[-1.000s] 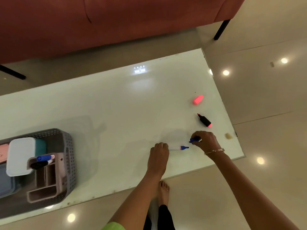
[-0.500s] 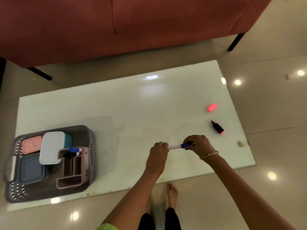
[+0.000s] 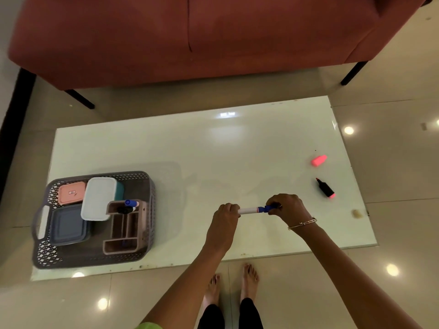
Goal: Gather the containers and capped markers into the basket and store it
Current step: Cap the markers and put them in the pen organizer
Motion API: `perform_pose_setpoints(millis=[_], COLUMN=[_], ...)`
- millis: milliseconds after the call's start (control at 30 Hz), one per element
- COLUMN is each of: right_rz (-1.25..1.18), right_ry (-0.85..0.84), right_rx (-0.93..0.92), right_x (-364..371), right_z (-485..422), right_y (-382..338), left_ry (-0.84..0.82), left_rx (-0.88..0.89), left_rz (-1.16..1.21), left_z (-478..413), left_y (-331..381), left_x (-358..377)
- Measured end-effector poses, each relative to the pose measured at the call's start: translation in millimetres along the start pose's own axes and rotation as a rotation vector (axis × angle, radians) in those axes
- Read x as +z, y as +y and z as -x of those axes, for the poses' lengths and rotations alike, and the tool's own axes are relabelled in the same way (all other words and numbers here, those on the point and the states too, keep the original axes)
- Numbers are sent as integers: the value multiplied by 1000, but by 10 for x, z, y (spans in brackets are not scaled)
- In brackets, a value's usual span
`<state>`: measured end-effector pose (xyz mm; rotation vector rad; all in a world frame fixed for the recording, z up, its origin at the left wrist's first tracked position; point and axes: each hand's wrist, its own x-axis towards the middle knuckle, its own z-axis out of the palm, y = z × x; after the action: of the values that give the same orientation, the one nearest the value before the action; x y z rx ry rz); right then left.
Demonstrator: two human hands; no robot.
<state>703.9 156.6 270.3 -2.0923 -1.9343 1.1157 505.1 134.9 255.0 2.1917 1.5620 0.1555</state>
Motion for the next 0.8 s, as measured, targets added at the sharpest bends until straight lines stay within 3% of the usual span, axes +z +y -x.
perform_pose_setpoints(millis=[200, 400, 567, 667, 800], right_rz=[-69, -101, -215, -226, -177], right_ry=[-8, -80, -11, 74, 29], right_rx=[-90, -189, -217, -317, -472], right_x=[-1, 45, 130, 299, 614], right_z=[21, -62, 97, 253, 389], right_y=[-341, -904, -1559, -2079, -2668], left_ry=[-20, 108, 67, 60, 86], left_rx=[-38, 11, -56, -84, -251], left_rz=[135, 86, -2, -74, -156], left_z=[109, 360, 542, 761, 1115], left_y=[-127, -476, -901, -1140, -1581], left_x=[-247, -592, -1086, -1397, -1770])
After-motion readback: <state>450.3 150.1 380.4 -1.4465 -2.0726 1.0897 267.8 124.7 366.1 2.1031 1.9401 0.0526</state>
